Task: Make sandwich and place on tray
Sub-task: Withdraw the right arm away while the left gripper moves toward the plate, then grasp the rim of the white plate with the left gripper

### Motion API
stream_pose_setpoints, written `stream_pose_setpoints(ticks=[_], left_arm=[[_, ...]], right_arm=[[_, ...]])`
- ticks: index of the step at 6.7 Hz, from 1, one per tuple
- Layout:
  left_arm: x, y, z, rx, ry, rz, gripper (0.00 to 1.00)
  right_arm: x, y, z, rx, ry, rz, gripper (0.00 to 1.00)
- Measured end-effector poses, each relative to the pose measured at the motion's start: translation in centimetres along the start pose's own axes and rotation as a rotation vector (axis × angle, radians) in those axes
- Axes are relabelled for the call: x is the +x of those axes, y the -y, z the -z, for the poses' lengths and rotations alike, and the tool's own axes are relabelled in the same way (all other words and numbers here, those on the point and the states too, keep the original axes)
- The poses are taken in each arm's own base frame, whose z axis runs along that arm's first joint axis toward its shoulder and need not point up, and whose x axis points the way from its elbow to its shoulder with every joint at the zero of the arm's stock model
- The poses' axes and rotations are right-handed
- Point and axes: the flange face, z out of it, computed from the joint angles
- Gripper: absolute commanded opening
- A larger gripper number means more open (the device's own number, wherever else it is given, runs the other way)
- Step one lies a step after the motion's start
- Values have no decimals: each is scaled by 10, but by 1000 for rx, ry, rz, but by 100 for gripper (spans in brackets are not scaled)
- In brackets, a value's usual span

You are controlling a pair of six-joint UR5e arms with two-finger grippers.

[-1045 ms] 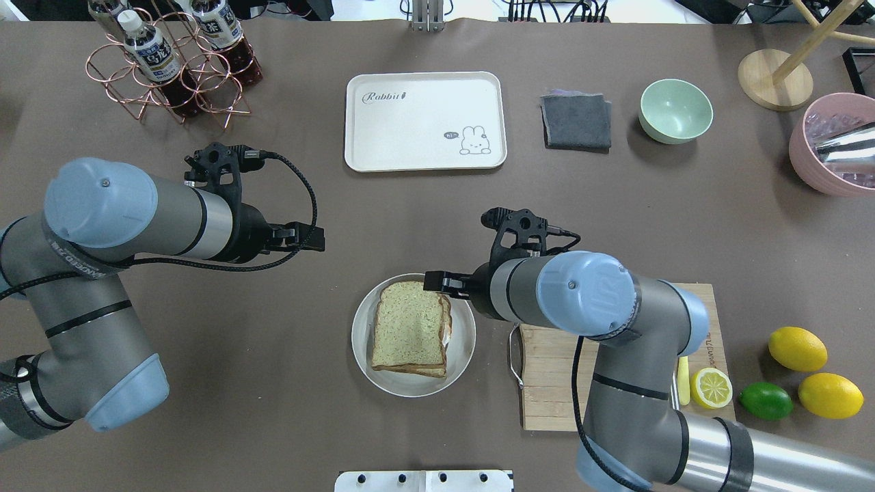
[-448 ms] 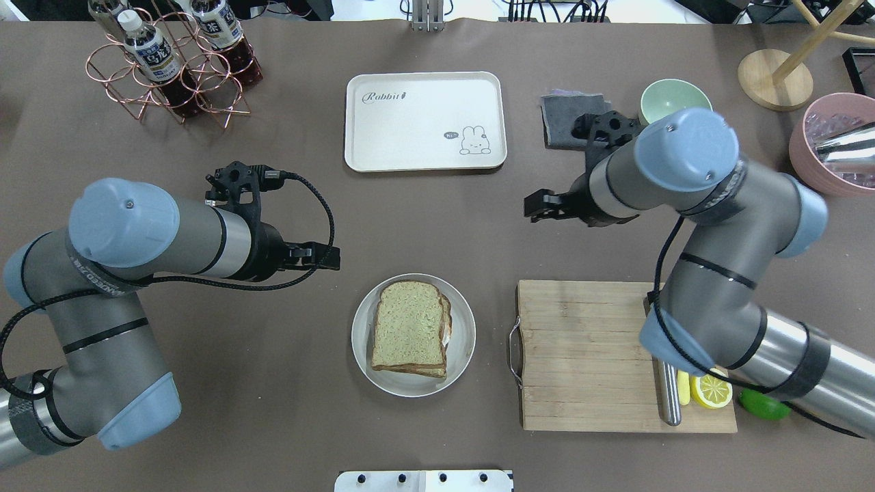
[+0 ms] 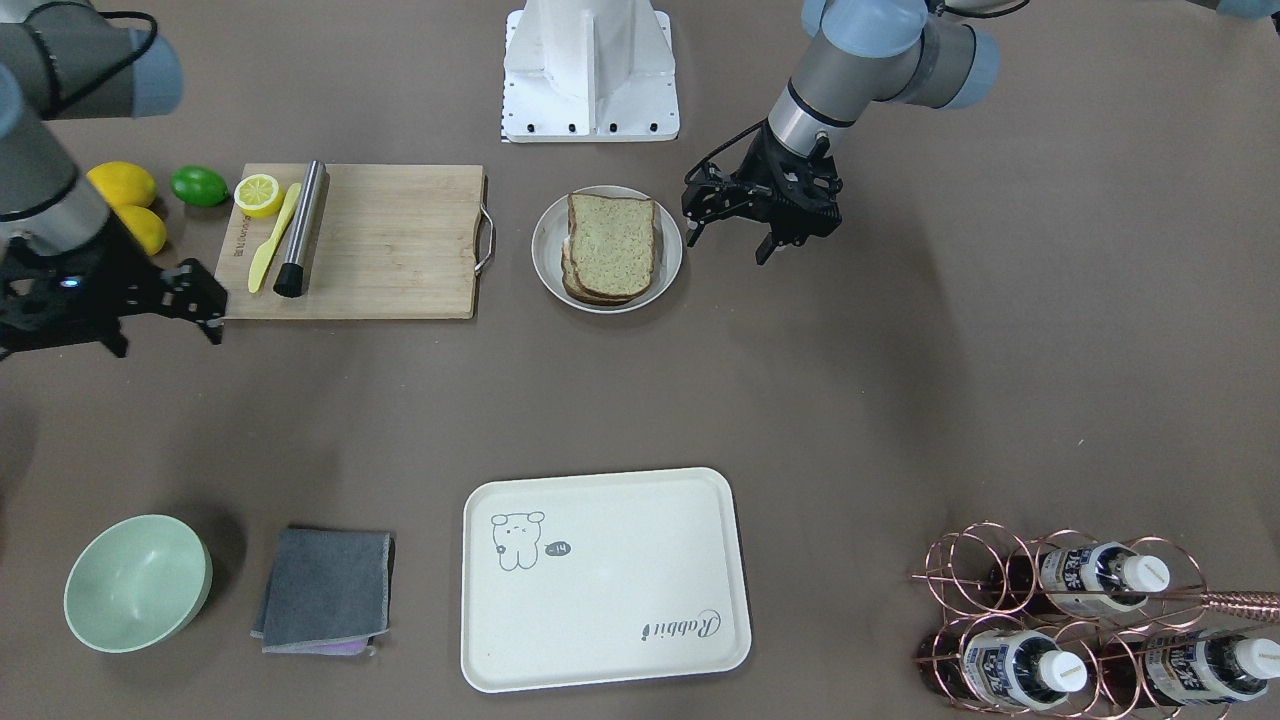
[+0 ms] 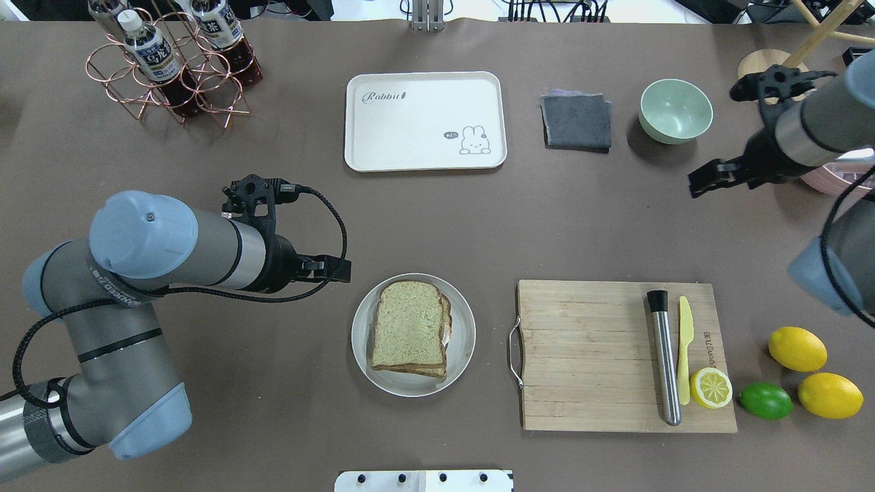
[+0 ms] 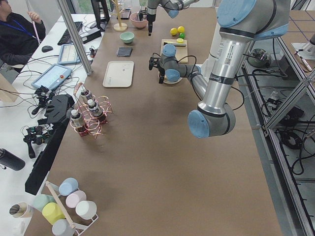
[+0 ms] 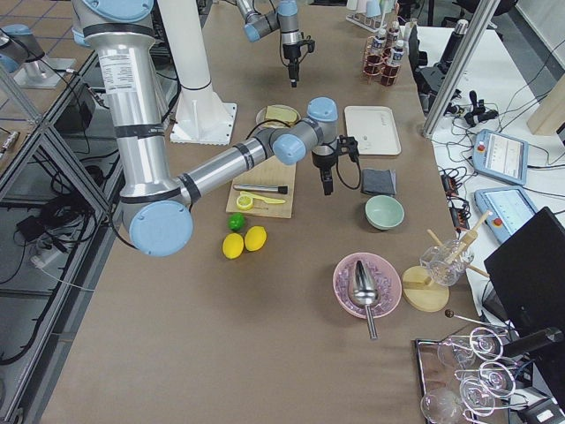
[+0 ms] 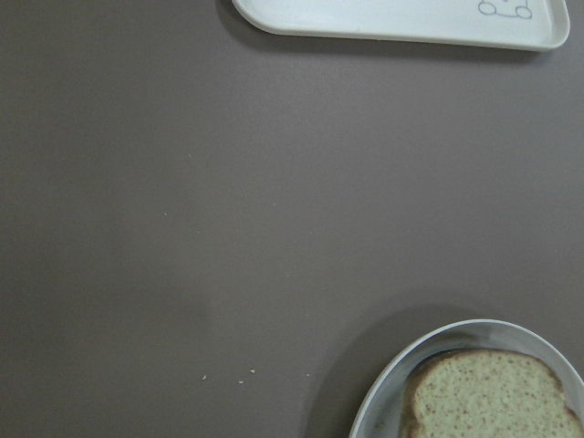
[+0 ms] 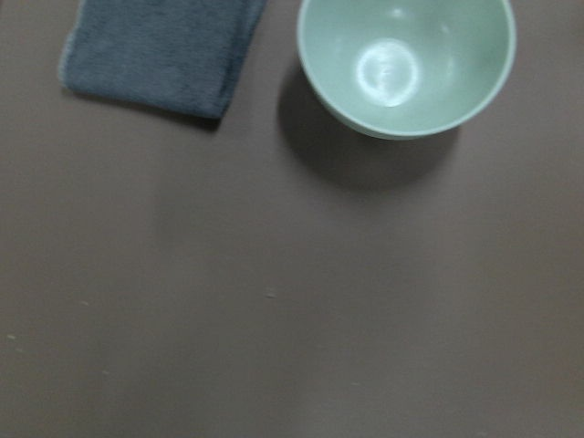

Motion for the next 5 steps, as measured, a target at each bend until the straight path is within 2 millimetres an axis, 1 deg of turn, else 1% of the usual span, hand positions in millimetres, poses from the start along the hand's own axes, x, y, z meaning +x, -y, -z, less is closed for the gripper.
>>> stream_pose_setpoints(ticks=[1,2,3,4,5], left_arm=[[4,0,-4,-4,0,-2,98],[5,0,-7,-6,0,-3,98],[6,-2,-11,-12,2,-5,98],[6,-7,-17,-23,5,-8,98],[5,-14,-28,-36,4,-13,98]], right_arm=[[75,-20,13,-21,-18,57,100],[133,-42,24,-37,-29,94,100],[186,-67,37,-53,-38,116,100],[230,-95,48,-64,-36,138,100],[264,-122,53,-71,-31,143,100]])
